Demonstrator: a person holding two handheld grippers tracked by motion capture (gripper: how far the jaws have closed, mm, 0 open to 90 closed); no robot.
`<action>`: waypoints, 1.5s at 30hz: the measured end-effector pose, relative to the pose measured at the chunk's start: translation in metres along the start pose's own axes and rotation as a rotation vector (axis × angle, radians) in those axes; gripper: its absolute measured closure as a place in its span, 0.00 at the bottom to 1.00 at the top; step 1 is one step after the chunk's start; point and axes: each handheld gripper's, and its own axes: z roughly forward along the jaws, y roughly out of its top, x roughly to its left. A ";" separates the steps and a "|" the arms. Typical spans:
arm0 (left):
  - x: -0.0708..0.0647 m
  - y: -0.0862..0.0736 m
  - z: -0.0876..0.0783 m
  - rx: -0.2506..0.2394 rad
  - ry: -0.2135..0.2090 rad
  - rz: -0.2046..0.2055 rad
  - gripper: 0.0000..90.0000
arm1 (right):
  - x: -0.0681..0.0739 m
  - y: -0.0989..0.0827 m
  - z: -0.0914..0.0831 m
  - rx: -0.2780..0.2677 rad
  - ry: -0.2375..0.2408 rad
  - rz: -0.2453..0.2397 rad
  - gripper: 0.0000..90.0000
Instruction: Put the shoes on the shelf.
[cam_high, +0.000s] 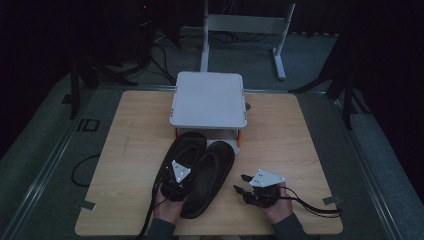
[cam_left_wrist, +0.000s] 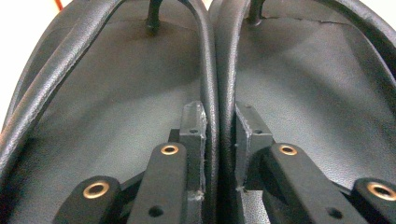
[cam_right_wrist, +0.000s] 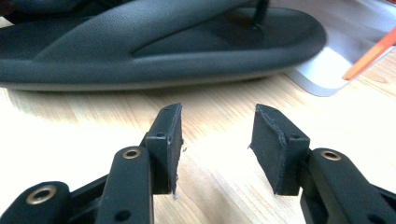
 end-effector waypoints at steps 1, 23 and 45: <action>0.001 0.000 -0.001 -0.003 0.003 -0.004 0.84 | -0.001 0.000 0.000 -0.002 -0.001 0.001 0.58; 0.003 0.013 0.000 -0.032 0.029 -0.056 0.84 | -0.006 -0.003 -0.004 0.008 -0.028 0.000 0.58; -0.007 0.034 0.020 -0.077 0.067 -0.104 0.84 | -0.017 -0.009 -0.012 0.003 -0.066 0.030 0.57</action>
